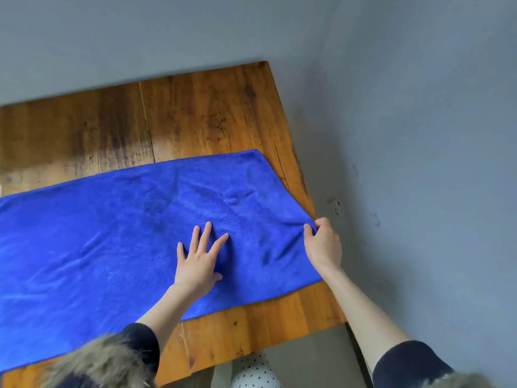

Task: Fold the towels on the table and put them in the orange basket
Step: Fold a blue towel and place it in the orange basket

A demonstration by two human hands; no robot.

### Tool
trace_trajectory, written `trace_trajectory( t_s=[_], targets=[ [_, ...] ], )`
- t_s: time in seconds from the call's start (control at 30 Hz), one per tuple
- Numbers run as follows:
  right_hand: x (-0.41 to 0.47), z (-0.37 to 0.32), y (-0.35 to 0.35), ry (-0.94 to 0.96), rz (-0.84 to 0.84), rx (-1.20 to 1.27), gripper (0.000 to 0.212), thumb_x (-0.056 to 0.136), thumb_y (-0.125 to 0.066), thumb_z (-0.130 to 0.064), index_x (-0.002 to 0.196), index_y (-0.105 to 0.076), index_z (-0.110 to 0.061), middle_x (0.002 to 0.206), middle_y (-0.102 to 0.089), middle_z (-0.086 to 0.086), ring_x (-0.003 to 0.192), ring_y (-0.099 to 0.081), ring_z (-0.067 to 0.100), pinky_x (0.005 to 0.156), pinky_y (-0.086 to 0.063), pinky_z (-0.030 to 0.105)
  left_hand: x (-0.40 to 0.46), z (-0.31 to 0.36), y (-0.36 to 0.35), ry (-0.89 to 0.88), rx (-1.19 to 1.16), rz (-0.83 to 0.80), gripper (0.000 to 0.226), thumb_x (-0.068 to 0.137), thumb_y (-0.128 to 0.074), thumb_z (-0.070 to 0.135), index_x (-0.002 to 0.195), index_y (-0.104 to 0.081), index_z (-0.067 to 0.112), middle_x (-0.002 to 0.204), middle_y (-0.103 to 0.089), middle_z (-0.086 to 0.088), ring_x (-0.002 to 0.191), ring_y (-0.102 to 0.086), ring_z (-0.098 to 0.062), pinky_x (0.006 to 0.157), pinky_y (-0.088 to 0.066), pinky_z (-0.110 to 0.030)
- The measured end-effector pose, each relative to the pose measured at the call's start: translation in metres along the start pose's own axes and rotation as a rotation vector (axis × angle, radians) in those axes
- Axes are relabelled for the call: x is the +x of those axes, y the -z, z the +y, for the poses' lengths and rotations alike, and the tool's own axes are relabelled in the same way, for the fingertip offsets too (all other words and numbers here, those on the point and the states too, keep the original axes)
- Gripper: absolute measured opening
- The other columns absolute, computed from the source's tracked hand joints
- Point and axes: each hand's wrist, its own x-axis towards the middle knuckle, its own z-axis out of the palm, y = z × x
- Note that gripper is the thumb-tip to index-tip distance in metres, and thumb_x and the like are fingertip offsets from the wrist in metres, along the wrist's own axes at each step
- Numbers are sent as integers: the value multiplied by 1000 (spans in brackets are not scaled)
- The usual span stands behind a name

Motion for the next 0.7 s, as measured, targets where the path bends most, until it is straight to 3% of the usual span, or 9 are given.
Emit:
trace_trajectory(
  t_s=[0.1, 0.2, 0.33, 0.4, 0.5, 0.57, 0.63, 0.7],
  targets=[
    [5, 1, 17, 101, 93, 28, 14, 96, -48, -25, 88, -43, -14, 78, -52, -1, 68, -48, 20, 54, -31, 29, 0, 6, 3, 25, -24, -22, 88, 86, -62, 29, 147, 1, 37, 154, 26, -2, 143, 19, -26, 111, -14, -56],
    [-6, -2, 18, 279, 48, 48, 6, 95, -50, -19, 95, -52, -13, 93, -54, -1, 75, -50, 14, 64, -36, 25, 1, 8, 10, 32, -80, -38, 78, 89, -56, 29, 147, -5, 38, 155, 22, -1, 144, 17, -26, 110, -16, -54],
    [-37, -4, -3, 492, -472, 13, 31, 95, -50, -21, 123, -56, -10, 125, -53, 0, 109, -54, 15, 95, -41, 25, 3, 14, 22, 74, -234, -2, 52, 95, -47, 30, 143, -28, 28, 158, 2, -3, 145, 4, -25, 113, -16, -51],
    [-47, -1, -12, 520, -591, -18, 29, 95, -50, -23, 119, -60, -11, 124, -58, -1, 113, -53, 13, 99, -39, 24, 5, 19, 26, 100, -290, 77, 43, 96, -44, 28, 138, -38, 21, 155, -15, -6, 144, -9, -25, 113, -18, -47],
    [-41, -1, -11, 391, -385, 148, 20, 95, -49, -20, 91, -66, -10, 93, -66, 1, 85, -58, 14, 76, -46, 20, 5, 31, 30, 77, -369, 223, 36, 96, -45, 22, 131, -48, 14, 141, -38, -6, 133, -30, -25, 105, -32, -38],
    [-25, -4, -2, 228, -264, 214, 19, 96, -46, -20, 89, -64, -15, 86, -64, -2, 80, -57, 14, 63, -40, 10, 5, 43, 32, 55, -477, 247, 33, 96, -44, 20, 128, -51, 12, 132, -47, -6, 125, -37, -25, 94, -40, -35],
    [-3, -9, 4, 87, -233, 193, 22, 97, -42, -21, 100, -63, -12, 95, -66, 2, 87, -59, 17, 69, -44, 12, 5, 55, 31, 36, -572, 223, 33, 97, -44, 20, 128, -51, 13, 125, -52, -6, 119, -41, -23, 89, -44, -35],
    [17, -16, 5, -68, -273, 202, 30, 98, -41, -27, 107, -62, -8, 104, -66, 10, 96, -62, 24, 86, -50, 31, 7, 70, 30, 3, -638, 176, 33, 96, -47, 24, 127, -50, 14, 120, -55, -5, 113, -45, -21, 85, -46, -35]
  ],
)
